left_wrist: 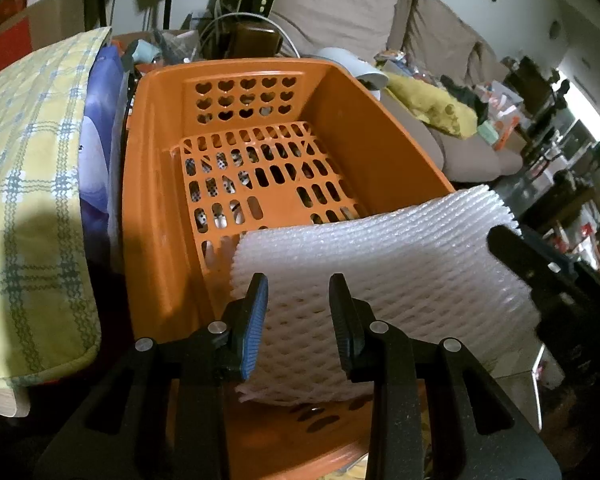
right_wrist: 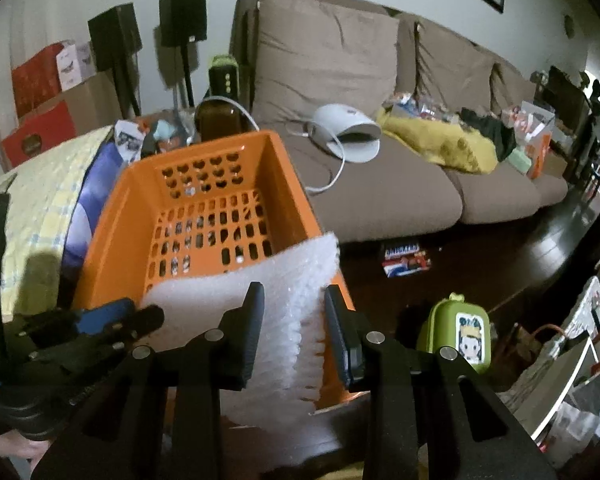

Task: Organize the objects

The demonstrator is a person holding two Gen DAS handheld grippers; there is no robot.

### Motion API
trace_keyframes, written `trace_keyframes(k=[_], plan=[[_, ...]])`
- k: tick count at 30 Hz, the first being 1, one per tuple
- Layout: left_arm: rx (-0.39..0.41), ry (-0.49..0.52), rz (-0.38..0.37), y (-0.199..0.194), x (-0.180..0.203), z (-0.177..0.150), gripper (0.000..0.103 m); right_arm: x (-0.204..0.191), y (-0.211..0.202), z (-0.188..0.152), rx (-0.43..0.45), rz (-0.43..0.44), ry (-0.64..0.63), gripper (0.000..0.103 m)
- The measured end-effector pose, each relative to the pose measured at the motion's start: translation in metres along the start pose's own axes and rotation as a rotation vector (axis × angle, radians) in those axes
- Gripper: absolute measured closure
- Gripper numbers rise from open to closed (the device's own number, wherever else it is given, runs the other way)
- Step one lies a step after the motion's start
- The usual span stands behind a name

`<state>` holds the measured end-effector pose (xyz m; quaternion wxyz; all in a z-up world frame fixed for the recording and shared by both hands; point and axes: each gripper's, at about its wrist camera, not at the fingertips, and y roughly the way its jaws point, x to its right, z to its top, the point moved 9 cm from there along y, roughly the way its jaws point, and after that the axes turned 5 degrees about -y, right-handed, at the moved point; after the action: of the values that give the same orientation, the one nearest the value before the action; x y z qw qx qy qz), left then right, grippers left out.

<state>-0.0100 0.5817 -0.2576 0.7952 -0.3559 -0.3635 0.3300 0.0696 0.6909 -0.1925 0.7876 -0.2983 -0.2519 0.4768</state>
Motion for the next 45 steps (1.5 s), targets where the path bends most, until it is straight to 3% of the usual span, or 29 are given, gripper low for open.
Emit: trace_keyframes(k=[7,14,24,32,35,39,45], plan=[[0.003,0.002,0.000,0.000,0.000,-0.001,0.075,0.004,-0.006,0.004,0.025,-0.003,0.019,0.072],[0.005,-0.003,-0.003,0.000,-0.001,-0.001,0.075,-0.003,0.024,-0.021,-0.126,-0.014,-0.032,0.072],[0.001,-0.002,0.004,0.000,-0.003,-0.001,0.075,-0.004,0.044,-0.045,-0.230,-0.065,-0.097,0.071],[0.001,-0.005,0.002,-0.002,-0.003,-0.002,0.075,-0.001,0.038,-0.037,-0.202,-0.053,-0.077,0.071],[0.001,-0.008,0.004,-0.002,-0.003,-0.001,0.075,-0.002,0.021,-0.022,-0.114,-0.018,-0.048,0.071],[0.004,-0.008,0.001,-0.002,-0.003,-0.002,0.075,0.006,0.001,-0.003,-0.014,-0.033,-0.009,0.071],[0.010,-0.012,0.007,-0.002,-0.003,0.000,0.075,0.008,0.009,-0.006,-0.055,-0.062,-0.020,0.071]])
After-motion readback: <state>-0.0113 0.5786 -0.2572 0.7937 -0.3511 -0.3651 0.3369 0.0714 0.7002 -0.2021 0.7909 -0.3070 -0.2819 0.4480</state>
